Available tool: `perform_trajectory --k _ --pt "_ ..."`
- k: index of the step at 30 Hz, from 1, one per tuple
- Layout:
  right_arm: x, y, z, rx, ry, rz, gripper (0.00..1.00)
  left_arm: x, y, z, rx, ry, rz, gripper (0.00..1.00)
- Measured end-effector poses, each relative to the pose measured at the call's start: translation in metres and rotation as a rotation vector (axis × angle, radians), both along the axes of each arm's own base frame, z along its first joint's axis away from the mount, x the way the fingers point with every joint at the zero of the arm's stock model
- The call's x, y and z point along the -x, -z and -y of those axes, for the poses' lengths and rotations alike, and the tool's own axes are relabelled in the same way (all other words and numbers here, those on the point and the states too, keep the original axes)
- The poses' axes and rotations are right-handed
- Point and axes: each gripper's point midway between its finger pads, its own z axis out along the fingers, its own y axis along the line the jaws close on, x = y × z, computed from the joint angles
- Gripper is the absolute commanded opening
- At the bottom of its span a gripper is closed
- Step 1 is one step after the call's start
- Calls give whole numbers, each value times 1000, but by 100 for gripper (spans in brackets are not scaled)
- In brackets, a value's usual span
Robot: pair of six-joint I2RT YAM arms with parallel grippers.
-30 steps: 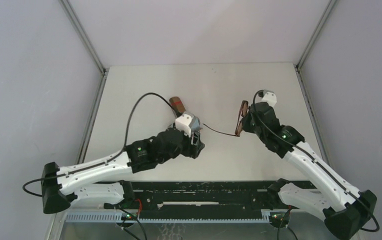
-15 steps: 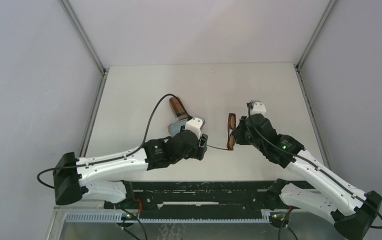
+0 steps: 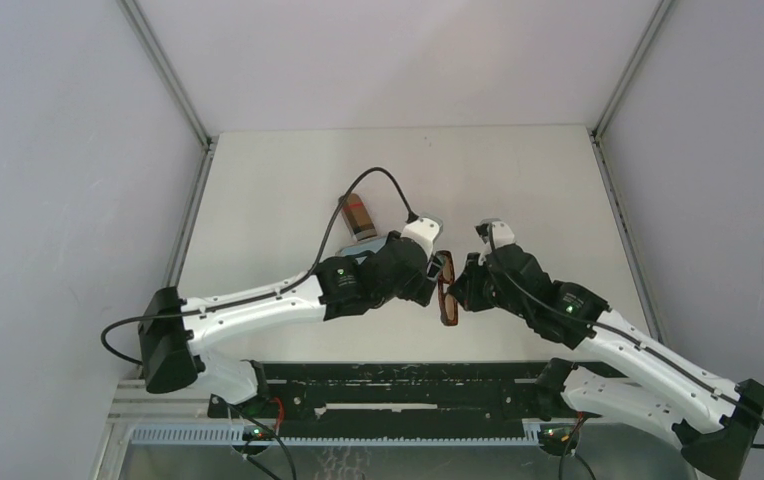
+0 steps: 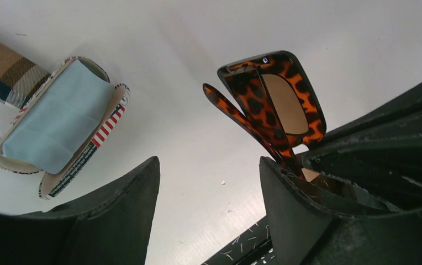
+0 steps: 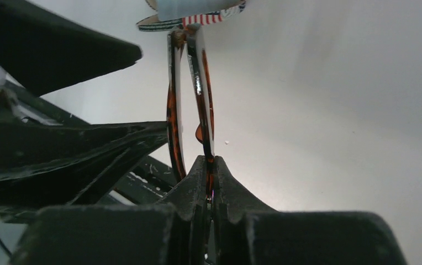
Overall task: Organize the sunglasses
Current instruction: Fold the sunglasses.
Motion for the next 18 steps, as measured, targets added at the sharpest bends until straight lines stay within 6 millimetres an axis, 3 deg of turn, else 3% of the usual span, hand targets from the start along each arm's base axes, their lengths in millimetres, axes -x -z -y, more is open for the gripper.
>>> perform_trajectory --k 8,13,15,18 --pt "7 -8 -1 -42 -28 18 0 -3 2 5 -57 17 -6 75" --pt "1 -8 10 -17 33 44 0 -6 0 1 -30 -10 -6 74" --pt "-2 -3 19 13 74 50 0 -7 4 -10 2 -44 -14 73" --pt "-4 9 30 56 115 49 0 -13 19 -45 63 -141 -43 71"
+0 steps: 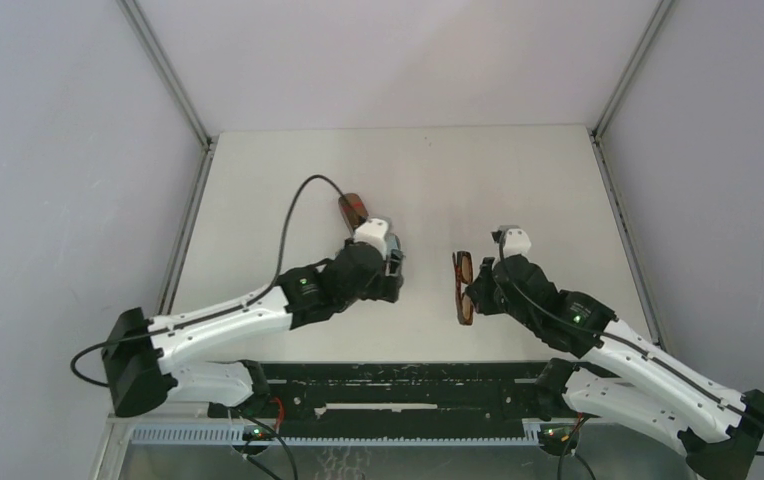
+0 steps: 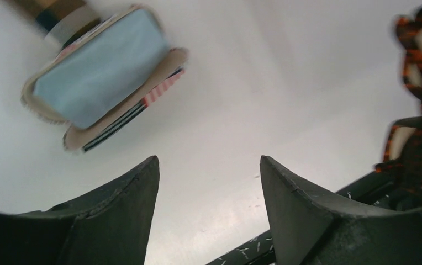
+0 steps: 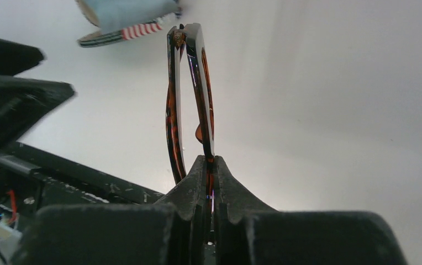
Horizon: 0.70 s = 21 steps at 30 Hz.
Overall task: Organize the sunglasses
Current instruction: Fold the sunglasses, then adjust the sunglasses case at the center of the board.
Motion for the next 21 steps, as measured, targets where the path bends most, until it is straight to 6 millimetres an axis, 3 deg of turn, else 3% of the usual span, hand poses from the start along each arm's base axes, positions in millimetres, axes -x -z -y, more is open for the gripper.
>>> perform_trajectory --k 2,5,12,17,21 --pt "1 10 7 33 21 -13 0 -2 15 -26 42 -72 -22 69" --pt "0 18 13 59 40 -28 0 1 38 -44 72 -126 -64 66" --pt "-3 25 14 87 54 -48 0 9 89 -52 65 -159 -166 60" --pt "-4 30 13 101 58 -61 0 -3 108 -54 50 -194 -205 58" --pt "-5 32 13 106 60 -66 0 -14 125 -69 22 -257 -239 58"
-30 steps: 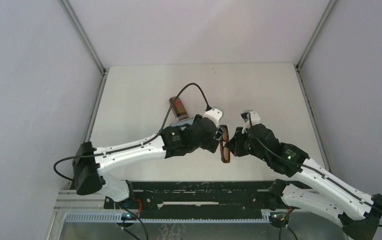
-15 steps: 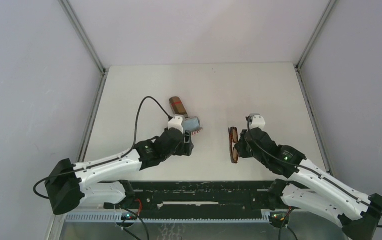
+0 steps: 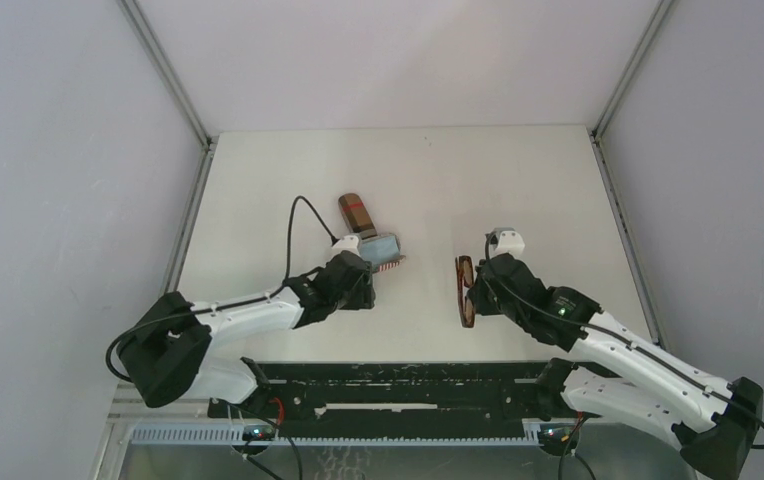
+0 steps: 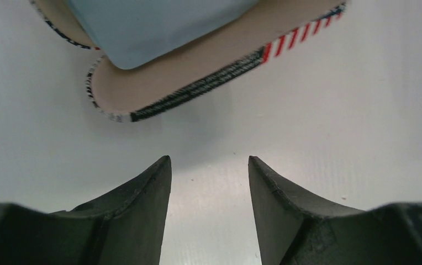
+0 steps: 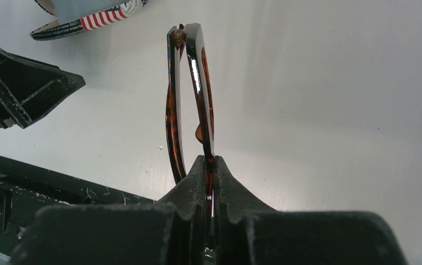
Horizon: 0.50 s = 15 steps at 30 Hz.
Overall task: Organize the sunglasses
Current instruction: Adjust the sunglasses case at the center of the board.
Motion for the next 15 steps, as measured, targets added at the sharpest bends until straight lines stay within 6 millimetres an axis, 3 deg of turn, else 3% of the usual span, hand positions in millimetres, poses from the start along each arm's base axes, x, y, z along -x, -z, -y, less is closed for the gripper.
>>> perform_trajectory --k 15 --pt "-7 2 3 5 23 -2 0 -31 21 -46 -55 -163 -47 59"
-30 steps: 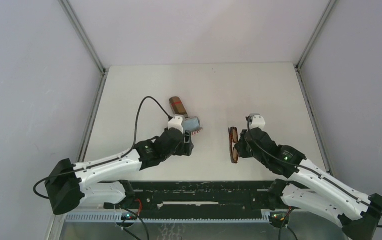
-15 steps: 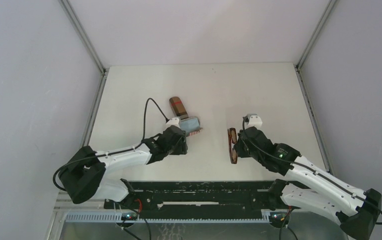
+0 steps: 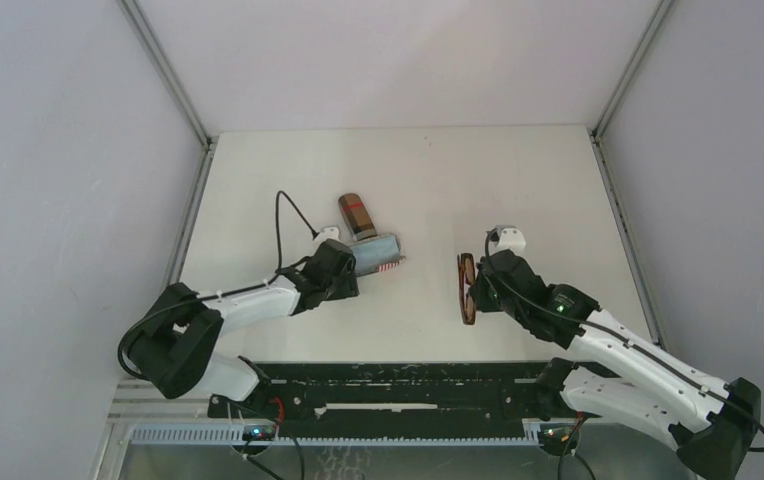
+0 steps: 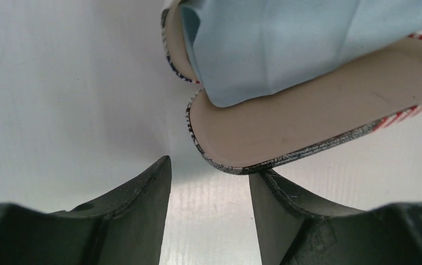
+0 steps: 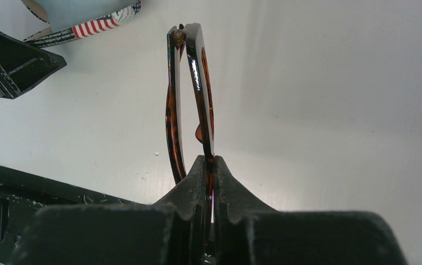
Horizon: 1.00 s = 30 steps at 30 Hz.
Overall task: Organize the sunglasses
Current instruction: Adjust the sunglasses case at the center of the board.
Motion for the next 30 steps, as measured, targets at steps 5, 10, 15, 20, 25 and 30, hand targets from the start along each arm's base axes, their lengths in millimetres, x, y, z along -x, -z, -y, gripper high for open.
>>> perform_trajectory --k 5,10,15,20,25,30 --pt "-2 -1 1 0 3 3 0 -5 3 -10 -18 -22 -5 60" --pt "-5 -1 0 -3 -3 5 0 -15 3 -24 -30 -59 -1 61" --pt "-6 1 -3 -3 -18 -1 0 -29 1 -37 -51 -93 5 62" --pt "-7 2 -3 0 -28 -6 0 -47 -5 -40 -61 -106 16 62" --pt "-8 2 -2 1 -31 -7 0 -63 -12 -33 -60 -97 32 62" --pt "-9 3 -1 -1 -36 -14 0 -72 -13 -25 -51 -80 32 62"
